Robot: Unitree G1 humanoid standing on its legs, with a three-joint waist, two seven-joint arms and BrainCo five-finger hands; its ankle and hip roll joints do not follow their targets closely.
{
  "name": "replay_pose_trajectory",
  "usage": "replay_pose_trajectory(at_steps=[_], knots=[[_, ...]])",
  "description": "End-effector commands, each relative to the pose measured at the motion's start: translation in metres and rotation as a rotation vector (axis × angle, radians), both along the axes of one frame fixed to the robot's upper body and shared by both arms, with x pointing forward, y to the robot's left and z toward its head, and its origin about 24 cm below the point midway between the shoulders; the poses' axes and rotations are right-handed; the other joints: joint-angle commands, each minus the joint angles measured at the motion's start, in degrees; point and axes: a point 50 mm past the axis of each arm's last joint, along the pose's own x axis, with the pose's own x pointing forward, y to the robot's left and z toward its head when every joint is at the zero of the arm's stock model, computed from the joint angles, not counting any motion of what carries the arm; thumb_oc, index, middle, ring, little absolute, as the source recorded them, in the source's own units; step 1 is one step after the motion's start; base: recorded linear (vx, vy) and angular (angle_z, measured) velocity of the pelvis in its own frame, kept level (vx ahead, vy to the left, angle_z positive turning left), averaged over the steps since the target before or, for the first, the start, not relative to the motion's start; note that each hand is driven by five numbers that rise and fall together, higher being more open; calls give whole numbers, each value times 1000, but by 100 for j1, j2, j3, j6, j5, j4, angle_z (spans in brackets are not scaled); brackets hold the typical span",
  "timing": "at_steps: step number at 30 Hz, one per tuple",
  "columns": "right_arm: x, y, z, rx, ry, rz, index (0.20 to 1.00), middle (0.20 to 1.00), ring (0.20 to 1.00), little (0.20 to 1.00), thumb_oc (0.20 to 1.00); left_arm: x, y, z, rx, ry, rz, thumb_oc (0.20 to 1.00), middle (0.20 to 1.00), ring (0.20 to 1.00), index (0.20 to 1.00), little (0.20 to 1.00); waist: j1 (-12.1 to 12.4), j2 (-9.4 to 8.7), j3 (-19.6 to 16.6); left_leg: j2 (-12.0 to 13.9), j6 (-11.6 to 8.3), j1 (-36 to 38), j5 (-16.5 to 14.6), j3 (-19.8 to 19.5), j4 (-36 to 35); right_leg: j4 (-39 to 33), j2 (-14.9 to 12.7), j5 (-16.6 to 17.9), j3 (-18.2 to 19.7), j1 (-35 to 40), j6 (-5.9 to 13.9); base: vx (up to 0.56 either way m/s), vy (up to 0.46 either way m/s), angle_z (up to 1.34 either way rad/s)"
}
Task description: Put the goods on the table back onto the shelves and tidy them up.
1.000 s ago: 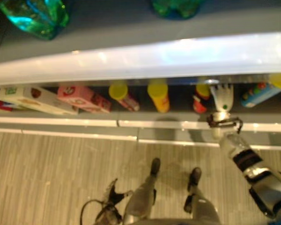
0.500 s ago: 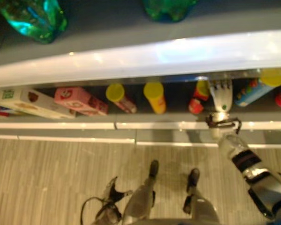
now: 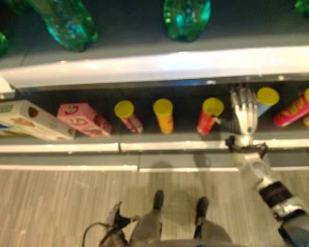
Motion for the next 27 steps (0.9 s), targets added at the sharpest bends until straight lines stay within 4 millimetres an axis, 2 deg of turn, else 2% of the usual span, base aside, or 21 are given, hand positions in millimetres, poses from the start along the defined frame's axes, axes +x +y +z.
replay_pose_trajectory(at_steps=[1, 5, 8, 12, 13, 14, 15, 16, 18, 19, 20, 21, 22, 23, 24, 25, 27], knots=[[-10, 2, 1, 45, 15, 67, 1000, 1000, 1000, 1000, 1000, -34, -11, -13, -29, 160, -26, 1000, 1000, 1000, 1000, 1000, -39, -74, -561, 215, -95, 214, -604, 418, 4, 10, -351, -270, 688, 84, 385, 39, 32, -11], [-26, -8, -16, 63, 113, 67, 1000, 1000, 1000, 1000, 1000, -51, -3, -15, -80, 208, 106, 1000, 1000, 1000, 1000, 1000, -153, -163, -742, 275, -106, 412, -649, 545, 4, 10, -304, -270, 786, 189, 372, 26, 32, -21], [-44, -37, -49, 112, 264, -63, 1000, 1000, 1000, 1000, 1000, -61, 0, -16, -126, 213, 236, 1000, 1000, 1000, 1000, 1000, -271, -232, -887, 314, -99, 567, -674, 668, 4, 10, -257, -236, 909, 260, 371, 20, 36, -17], [-44, -37, -49, 112, 264, -63, 1000, 1000, 1000, 1000, 1000, -62, 0, -16, -126, 213, 236, 1000, 1000, 1000, 1000, 1000, -267, -233, -886, 315, -99, 570, -675, 672, 4, 10, -256, -235, 913, 260, 371, 10, 13, -21], [-77, -77, -113, 272, 506, -344, 1000, 1000, 1000, 1000, 1000, -75, -1, -18, -182, 227, 357, 1000, 1000, 1000, 1000, 1000, -373, -275, -992, 339, -87, 692, -679, 742, 4, 10, -220, -200, 1007, 318, 372, 60, 68, -20], [-100, -92, -148, 444, 630, -526, 1000, 1000, 1000, 1000, 1000, -84, -6, -19, -218, 247, 400, 1000, 1000, 1000, 1000, 1000, -414, -260, -1036, 356, -81, 773, -702, 783, 4, 18, -197, -197, 1051, 352, 374, 54, 69, 7], [-100, -92, -148, 445, 630, -526, 1000, 1000, 1000, 1000, 1000, -84, -6, -19, -217, 247, 400, 1000, 1000, 1000, 1000, 1000, -410, -270, -1045, 348, -79, 754, -687, 787, 4, 15, -204, -184, 1056, 333, 375, 33, 42, 9], [-116, -98, -170, 634, 694, -662, 1000, 1000, 1000, 1000, 1000, -88, -9, -20, -235, 262, 419, 1000, 1000, 1000, 1000, 1000, -424, -264, -1081, 354, -78, 792, -696, 801, 4, 16, -193, -183, 1083, 353, 376, 27, 26, -4], [-138, -100, -198, 1003, 738, -830, 1000, 1000, 1000, 1000, 1000, -98, -12, -21, -256, 301, 447, 1000, 1000, 1000, 1000, 1000, -428, -251, -1124, 369, -81, 866, -730, 826, 4, 25, -168, -201, 1111, 404, 376, 55, 27, -45], [-166, -94, -226, 1428, 751, -986, 1000, 1000, 1000, 1000, 1000, -107, -10, -22, -263, 353, 486, 1000, 1000, 1000, 1000, 1000, -431, -264, -1192, 378, -92, 904, -746, 843, 4, 27, -153, -214, 1142, 427, 360, 70, 4, -52], [-182, -87, -241, 1734, 702, -1049, 1000, 1000, 1000, 1000, 1000, -111, -6, -23, -270, 391, 539, 1000, 1000, 1000, 1000, 1000, -421, -284, -1223, 402, -117, 971, -794, 857, 4, 31, -124, -248, 1139, 484, 349, 44, 1, -36], [-181, -88, -241, 1737, 700, -1046, 1000, 1000, 1000, 1000, 1000, -110, -6, -23, -271, 389, 539, 1000, 1000, 1000, 1000, 1000, -422, -289, -1222, 394, -115, 952, -775, 856, 4, 27, -131, -234, 1140, 467, 349, 0, 0, 0], [-194, -83, -249, 1890, 665, -1088, 1000, 1000, 1000, 1000, 1000, -110, -5, -23, -277, 397, 553, 1000, 1000, 1000, 1000, 1000, -417, -299, -1241, 403, -124, 974, -787, 859, 4, 26, -127, -243, 1138, 492, 345, 0, 0, 0], [-194, -83, -249, 1890, 665, -1087, 1000, 1000, 1000, 1000, 1000, -110, -5, -23, -278, 397, 553, 1000, 1000, 1000, 1000, 1000, -416, -299, -1237, 403, -124, 976, -788, 860, 4, 26, -127, -243, 1139, 494, 345, 28, -13, 5], [-210, -73, -259, 2154, 534, -1143, 1000, 1000, 1000, 1000, 1000, -108, -6, -23, -297, 404, 566, 1000, 1000, 1000, 1000, 1000, -401, -312, -1269, 420, -142, 1008, -810, 849, 4, 23, -112, -264, 1141, 533, 340, 0, 0, 0], [-219, -61, -266, 2299, 471, -1167, 1000, 1000, 1000, 1000, 1000, -97, -9, -24, -326, 389, 548, 1000, 1000, 1000, 1000, 1000, -389, -311, -1294, 419, -150, 1015, -809, 830, 4, 25, -109, -265, 1139, 552, 337, 32, -12, 2], [-221, -51, -269, 2413, 434, -1142, 1000, 1000, 1000, 1000, 1000, -90, -12, -24, -344, 374, 523, 1000, 1000, 1000, 1000, 1000, -377, -306, -1304, 417, -160, 1025, -813, 818, 4, 26, -107, -269, 1117, 577, 336, 12, -2, 4]])
